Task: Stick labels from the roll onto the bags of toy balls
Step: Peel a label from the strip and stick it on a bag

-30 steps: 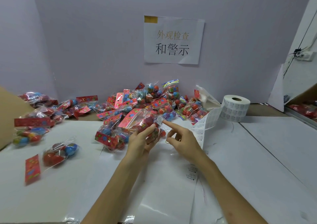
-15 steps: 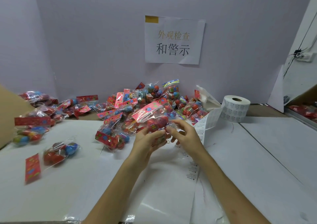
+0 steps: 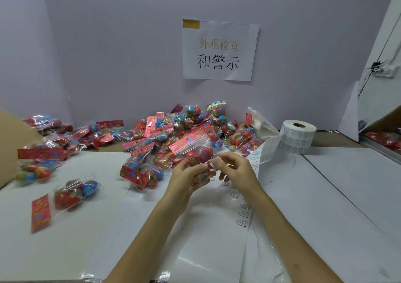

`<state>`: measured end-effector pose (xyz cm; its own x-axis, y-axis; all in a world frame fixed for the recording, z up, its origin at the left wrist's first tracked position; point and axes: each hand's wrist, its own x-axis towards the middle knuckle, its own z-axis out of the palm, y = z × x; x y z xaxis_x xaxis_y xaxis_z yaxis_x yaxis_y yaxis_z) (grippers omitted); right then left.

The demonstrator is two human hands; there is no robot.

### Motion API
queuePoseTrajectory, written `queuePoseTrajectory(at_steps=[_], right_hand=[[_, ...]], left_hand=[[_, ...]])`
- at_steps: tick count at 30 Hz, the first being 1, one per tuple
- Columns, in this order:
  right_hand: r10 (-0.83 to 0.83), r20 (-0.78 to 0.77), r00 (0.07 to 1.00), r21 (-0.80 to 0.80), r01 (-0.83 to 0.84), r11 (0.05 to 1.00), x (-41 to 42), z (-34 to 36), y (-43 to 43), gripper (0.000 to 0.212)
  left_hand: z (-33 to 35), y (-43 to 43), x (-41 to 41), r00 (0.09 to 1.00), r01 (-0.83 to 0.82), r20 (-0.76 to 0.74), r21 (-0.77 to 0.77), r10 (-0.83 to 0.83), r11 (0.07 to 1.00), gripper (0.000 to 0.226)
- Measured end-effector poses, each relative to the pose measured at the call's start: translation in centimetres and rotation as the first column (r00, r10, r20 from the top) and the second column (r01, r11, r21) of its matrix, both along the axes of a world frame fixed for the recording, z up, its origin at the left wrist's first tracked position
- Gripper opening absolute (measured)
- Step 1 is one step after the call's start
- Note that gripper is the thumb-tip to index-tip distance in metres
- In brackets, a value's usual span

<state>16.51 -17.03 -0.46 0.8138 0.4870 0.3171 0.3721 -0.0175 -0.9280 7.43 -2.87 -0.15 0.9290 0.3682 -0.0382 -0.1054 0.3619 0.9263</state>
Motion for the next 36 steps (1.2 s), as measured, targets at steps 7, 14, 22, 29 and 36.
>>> queuePoseTrajectory(at_steps=[7,14,22,29,36], right_hand=[[0.048,0.014,0.999,-0.006,-0.048,0.999,-0.01,-0.22,0.21,0.017],[0.053,-0.026,0.998,0.028,-0.052,0.998,0.02,-0.03,0.11,0.025],[0.091,0.014,0.996,-0.038,-0.091,0.995,-0.35,0.17,0.03,0.021],[0.132,-0.006,0.991,-0.050,-0.132,0.990,-0.28,0.15,-0.04,0.024],[0.114,-0.043,0.993,-0.012,-0.115,0.993,-0.20,-0.02,0.08,0.016]], left_hand=[[-0.05,-0.56,-0.21,0.998,-0.058,0.017,0.178,0.056,0.982,0.053],[-0.22,-0.41,0.04,0.993,-0.114,0.018,0.183,0.113,0.976,0.049],[-0.08,-0.30,-0.09,0.991,-0.129,0.046,0.129,0.124,0.983,0.056],[-0.42,-0.11,0.09,0.984,-0.180,0.032,0.167,0.177,0.970,0.052],[-0.39,-0.12,0.22,0.980,-0.199,0.023,0.227,0.199,0.953,0.049]])
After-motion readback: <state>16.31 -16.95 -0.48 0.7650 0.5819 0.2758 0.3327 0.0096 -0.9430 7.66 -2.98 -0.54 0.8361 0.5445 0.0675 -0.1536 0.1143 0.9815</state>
